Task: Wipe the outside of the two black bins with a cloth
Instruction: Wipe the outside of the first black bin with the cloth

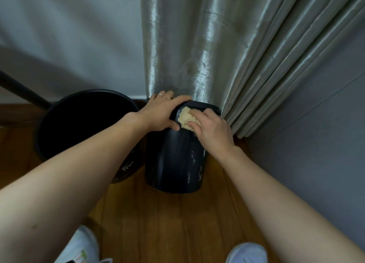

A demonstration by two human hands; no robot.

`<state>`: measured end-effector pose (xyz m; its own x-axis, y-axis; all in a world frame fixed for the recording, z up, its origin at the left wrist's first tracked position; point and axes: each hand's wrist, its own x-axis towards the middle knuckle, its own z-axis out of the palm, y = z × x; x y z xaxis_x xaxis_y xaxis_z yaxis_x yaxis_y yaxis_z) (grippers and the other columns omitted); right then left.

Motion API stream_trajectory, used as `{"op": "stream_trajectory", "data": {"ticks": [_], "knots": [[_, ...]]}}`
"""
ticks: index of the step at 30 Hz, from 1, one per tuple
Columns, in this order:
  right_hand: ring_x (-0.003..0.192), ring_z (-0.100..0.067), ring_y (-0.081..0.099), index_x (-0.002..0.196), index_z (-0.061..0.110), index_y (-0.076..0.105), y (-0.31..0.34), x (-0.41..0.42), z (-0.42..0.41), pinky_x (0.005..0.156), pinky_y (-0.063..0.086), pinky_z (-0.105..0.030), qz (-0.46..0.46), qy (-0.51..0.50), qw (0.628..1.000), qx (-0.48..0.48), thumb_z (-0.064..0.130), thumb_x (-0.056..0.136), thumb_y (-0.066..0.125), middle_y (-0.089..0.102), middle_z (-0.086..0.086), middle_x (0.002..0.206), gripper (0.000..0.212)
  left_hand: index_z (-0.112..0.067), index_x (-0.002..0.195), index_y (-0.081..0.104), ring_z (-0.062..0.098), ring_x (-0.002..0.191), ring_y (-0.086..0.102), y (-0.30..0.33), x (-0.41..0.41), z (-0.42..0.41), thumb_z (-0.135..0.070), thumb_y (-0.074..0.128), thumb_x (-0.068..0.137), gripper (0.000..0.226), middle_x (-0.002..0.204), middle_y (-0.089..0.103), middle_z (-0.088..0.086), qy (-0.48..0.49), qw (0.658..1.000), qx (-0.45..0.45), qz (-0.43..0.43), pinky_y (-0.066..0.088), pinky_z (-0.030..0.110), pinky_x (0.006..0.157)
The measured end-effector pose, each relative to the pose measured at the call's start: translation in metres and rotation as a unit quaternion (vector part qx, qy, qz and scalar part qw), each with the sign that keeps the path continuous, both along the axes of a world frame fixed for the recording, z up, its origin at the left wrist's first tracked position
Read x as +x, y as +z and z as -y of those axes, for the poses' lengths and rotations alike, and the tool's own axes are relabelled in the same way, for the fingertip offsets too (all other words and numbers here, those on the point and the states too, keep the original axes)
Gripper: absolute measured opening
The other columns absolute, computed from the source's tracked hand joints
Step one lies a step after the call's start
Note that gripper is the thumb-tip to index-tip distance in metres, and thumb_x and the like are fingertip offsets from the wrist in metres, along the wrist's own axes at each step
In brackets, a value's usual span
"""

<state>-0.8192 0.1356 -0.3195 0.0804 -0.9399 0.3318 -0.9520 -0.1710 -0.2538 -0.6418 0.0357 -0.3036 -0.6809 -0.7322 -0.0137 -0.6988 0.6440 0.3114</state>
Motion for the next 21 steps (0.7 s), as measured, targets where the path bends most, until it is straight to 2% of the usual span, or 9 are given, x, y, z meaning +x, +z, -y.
{"op": "stream_trajectory", "data": {"ticks": [3, 5, 8, 10, 13, 17, 21], "knots": [[0.087, -0.031, 0.06, 0.125, 0.021, 0.062, 0.004, -0.012, 0.002, 0.066, 0.051, -0.04, -0.011, -0.018, 1.0, 0.003, 0.033, 0.094, 0.06, 0.058, -0.009, 0.098, 0.033, -0.038, 0.15, 0.021, 0.028, 0.115, 0.037, 0.001, 0.002, -0.001, -0.044, 0.08, 0.072, 0.097, 0.109, 0.036, -0.001, -0.002, 1.0, 0.0, 0.002, 0.029, 0.045, 0.106], [0.088, -0.031, 0.06, 0.125, 0.021, 0.061, 0.006, -0.02, 0.001, 0.07, 0.051, -0.041, -0.004, -0.036, 0.999, 0.009, 0.034, 0.095, 0.059, 0.058, -0.009, 0.1, 0.033, -0.035, 0.147, 0.025, 0.028, 0.118, 0.036, 0.003, 0.0, -0.001, -0.041, 0.082, 0.071, 0.096, 0.117, 0.042, 0.001, -0.002, 1.0, 0.004, 0.0, 0.028, 0.048, 0.108], [0.088, -0.031, 0.06, 0.125, 0.02, 0.062, 0.008, -0.021, 0.0, 0.07, 0.051, -0.041, -0.006, -0.027, 1.0, 0.011, 0.034, 0.095, 0.06, 0.059, -0.009, 0.1, 0.033, -0.025, 0.135, 0.035, 0.027, 0.123, 0.034, 0.01, -0.013, -0.004, -0.025, 0.082, 0.066, 0.084, 0.125, 0.042, 0.001, -0.01, 1.0, 0.016, -0.016, 0.023, 0.051, 0.111], [0.086, -0.03, 0.06, 0.124, 0.02, 0.063, 0.008, -0.02, -0.001, 0.069, 0.051, -0.04, -0.005, -0.019, 1.0, 0.007, 0.033, 0.094, 0.062, 0.059, -0.008, 0.098, 0.032, -0.022, 0.131, 0.035, 0.027, 0.125, 0.032, 0.013, -0.021, -0.007, -0.021, 0.081, 0.065, 0.081, 0.126, 0.04, 0.001, -0.006, 0.999, 0.034, -0.011, 0.018, 0.052, 0.113], [0.084, -0.03, 0.06, 0.122, 0.02, 0.064, 0.007, -0.021, -0.002, 0.066, 0.049, -0.037, -0.006, -0.014, 1.0, 0.0, 0.033, 0.093, 0.064, 0.059, -0.008, 0.094, 0.031, -0.027, 0.139, 0.031, 0.027, 0.128, 0.026, 0.011, -0.026, -0.01, -0.027, 0.086, 0.062, 0.095, 0.129, 0.038, 0.002, -0.002, 0.999, 0.031, 0.017, 0.012, 0.054, 0.112], [0.084, -0.03, 0.06, 0.123, 0.019, 0.064, 0.008, -0.021, -0.001, 0.066, 0.047, -0.036, -0.007, -0.003, 1.0, -0.002, 0.033, 0.093, 0.063, 0.059, -0.009, 0.095, 0.033, -0.038, 0.14, 0.031, 0.027, 0.124, 0.029, 0.011, -0.022, -0.007, -0.024, 0.086, 0.063, 0.096, 0.12, 0.039, 0.001, -0.005, 0.999, 0.043, -0.011, 0.012, 0.049, 0.108], [0.084, -0.028, 0.06, 0.125, 0.019, 0.063, 0.004, -0.022, -0.003, 0.067, 0.051, -0.037, -0.01, 0.015, 1.0, 0.017, 0.034, 0.093, 0.062, 0.058, -0.008, 0.097, 0.035, -0.04, 0.141, 0.032, 0.024, 0.117, 0.03, 0.012, -0.017, -0.005, -0.025, 0.086, 0.063, 0.095, 0.11, 0.035, -0.004, -0.004, 0.999, 0.042, -0.026, 0.015, 0.043, 0.105]]}}
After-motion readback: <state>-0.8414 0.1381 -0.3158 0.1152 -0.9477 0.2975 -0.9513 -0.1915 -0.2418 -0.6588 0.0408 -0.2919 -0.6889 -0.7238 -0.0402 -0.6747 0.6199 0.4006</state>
